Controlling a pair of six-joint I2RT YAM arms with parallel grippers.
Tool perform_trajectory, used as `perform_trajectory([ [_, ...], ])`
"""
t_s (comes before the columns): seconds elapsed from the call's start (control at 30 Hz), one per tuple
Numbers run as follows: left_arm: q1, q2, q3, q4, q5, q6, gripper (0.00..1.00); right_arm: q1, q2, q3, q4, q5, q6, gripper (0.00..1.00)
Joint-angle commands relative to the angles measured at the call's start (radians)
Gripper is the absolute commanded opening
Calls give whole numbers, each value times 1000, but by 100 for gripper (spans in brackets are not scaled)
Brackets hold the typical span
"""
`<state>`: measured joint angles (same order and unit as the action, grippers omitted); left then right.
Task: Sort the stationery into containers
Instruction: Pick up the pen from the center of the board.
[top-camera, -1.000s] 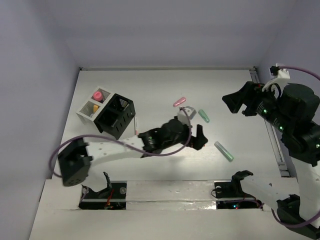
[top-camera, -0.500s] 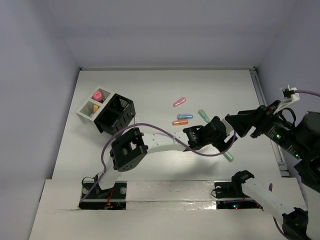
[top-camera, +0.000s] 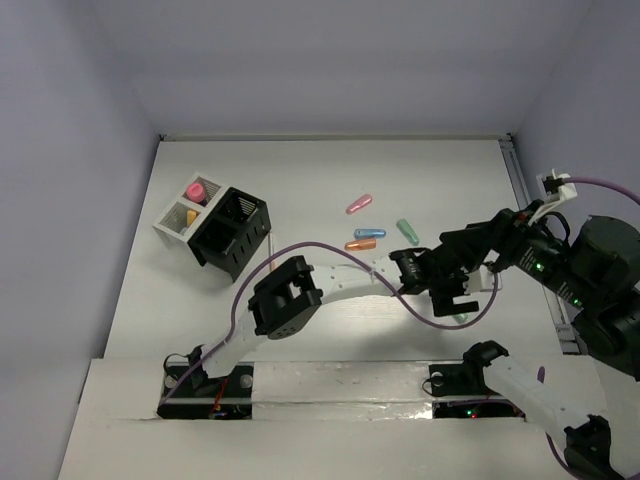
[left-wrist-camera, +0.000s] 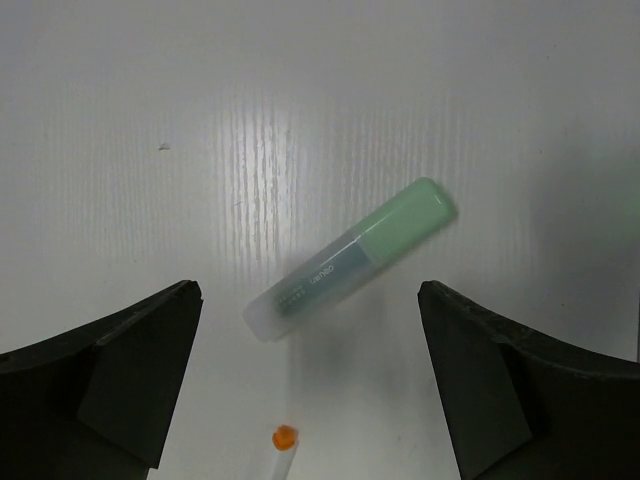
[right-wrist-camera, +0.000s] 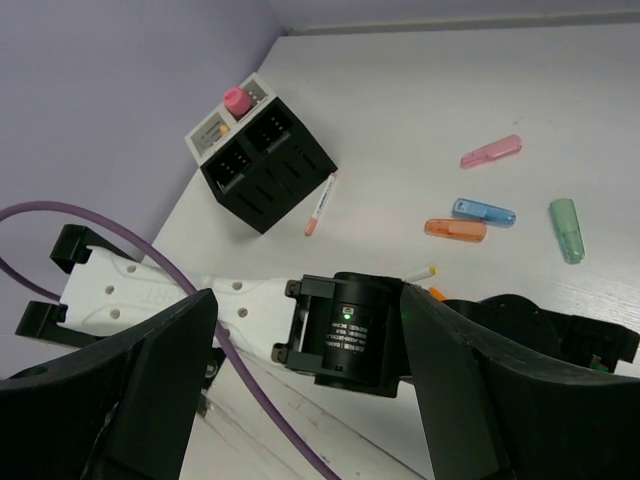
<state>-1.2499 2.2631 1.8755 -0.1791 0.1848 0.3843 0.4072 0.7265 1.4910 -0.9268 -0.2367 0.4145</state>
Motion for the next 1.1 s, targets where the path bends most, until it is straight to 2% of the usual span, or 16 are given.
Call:
perform_trajectory([
  [0.0, -5, 36, 83, -82, 48, 76, 90, 5, -10, -18, 52, -18, -22, 80],
  [0.2, -5, 128, 187, -164, 91, 99, 90, 5, -19, -18, 63, 13, -26, 80],
  [0.57, -25, 237, 286, -186, 79, 146, 91, 5, -35, -132, 115, -29, -17, 80],
  [0.7, -25, 271, 317, -215, 91, 153, 87, 5, -33, -138, 129, -20, -19, 80],
  [0.8, -34, 274, 312, -227, 76, 154, 80, 5, -33, -137, 135, -9, -19, 80],
  [0.9, -34, 270, 291, -226, 61, 154, 56, 5, -35, -138, 143, -4, -16, 80],
  [0.93, -34, 269, 290, -227, 58, 154, 40, 5, -35, -140, 143, -6, -16, 80],
  [1.03, -34, 270, 289, -208, 48, 148, 21, 5, -41, -147, 148, -6, -14, 80],
  [1.07, -34, 265, 289, -198, 44, 146, 19, 5, -44, -149, 148, -1, -14, 80],
])
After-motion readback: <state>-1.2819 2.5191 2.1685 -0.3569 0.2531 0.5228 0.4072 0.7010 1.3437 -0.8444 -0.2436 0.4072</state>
